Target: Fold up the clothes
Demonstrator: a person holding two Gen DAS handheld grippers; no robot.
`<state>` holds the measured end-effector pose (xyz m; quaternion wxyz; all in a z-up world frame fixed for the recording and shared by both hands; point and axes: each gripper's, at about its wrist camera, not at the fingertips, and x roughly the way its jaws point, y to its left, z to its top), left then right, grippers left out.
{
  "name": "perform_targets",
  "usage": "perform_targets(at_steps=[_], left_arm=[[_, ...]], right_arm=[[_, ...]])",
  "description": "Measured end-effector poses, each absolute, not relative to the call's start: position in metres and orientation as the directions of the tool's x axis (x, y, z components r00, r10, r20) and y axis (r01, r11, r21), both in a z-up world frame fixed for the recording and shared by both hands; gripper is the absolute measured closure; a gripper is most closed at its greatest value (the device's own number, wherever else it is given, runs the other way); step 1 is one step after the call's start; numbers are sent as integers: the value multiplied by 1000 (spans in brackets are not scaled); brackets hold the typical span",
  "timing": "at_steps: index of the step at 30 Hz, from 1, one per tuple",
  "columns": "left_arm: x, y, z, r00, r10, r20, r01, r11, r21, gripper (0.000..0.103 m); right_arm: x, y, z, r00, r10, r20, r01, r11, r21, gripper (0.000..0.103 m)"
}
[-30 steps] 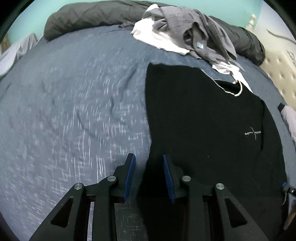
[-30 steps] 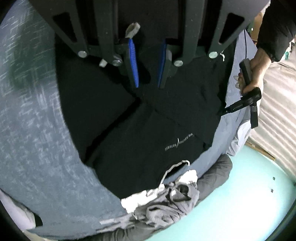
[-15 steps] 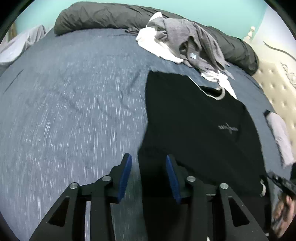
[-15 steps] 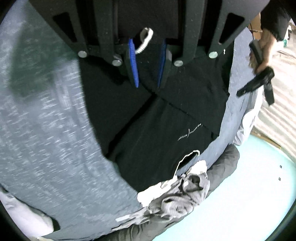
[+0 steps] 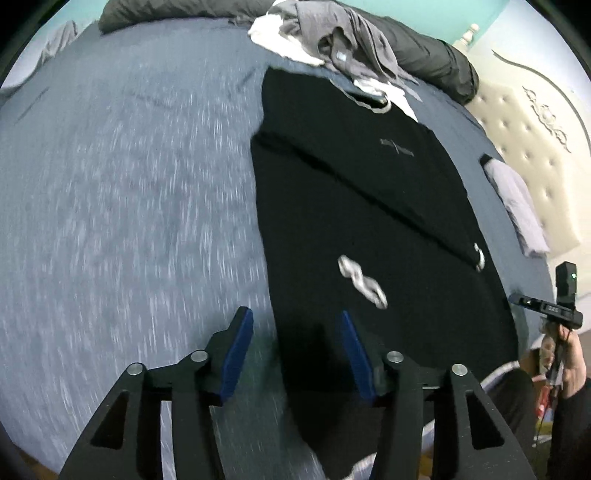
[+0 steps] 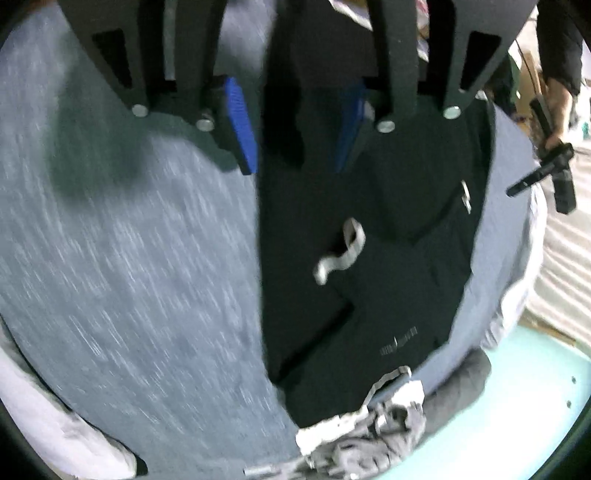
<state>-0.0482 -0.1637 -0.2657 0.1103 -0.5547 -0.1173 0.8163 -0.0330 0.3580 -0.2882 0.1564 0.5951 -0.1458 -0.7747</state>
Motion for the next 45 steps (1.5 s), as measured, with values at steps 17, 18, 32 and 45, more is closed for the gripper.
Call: perform_targets(at_steps=[17, 18, 32, 45], left_arm=[[29, -142, -309, -237, 361, -902, -60, -932, -357, 44], [31, -143, -310, -232, 368, -900, -54, -929, -366, 44], [48, -141, -325, -208, 437, -875, -42, -898, -438, 44], [48, -130, -332, -194, 461, -866, -53, -887, -459, 85]], right_arm=[[31, 347, -299, -124, -449, -885, 57, -893, 446, 53], [32, 347, -300, -122, -452, -884, 54, -892, 449, 53], [41, 340, -302, -91, -490, -867, 33, -872, 489, 53], [42, 335, -305, -98, -500, -861, 62, -866, 496, 69]])
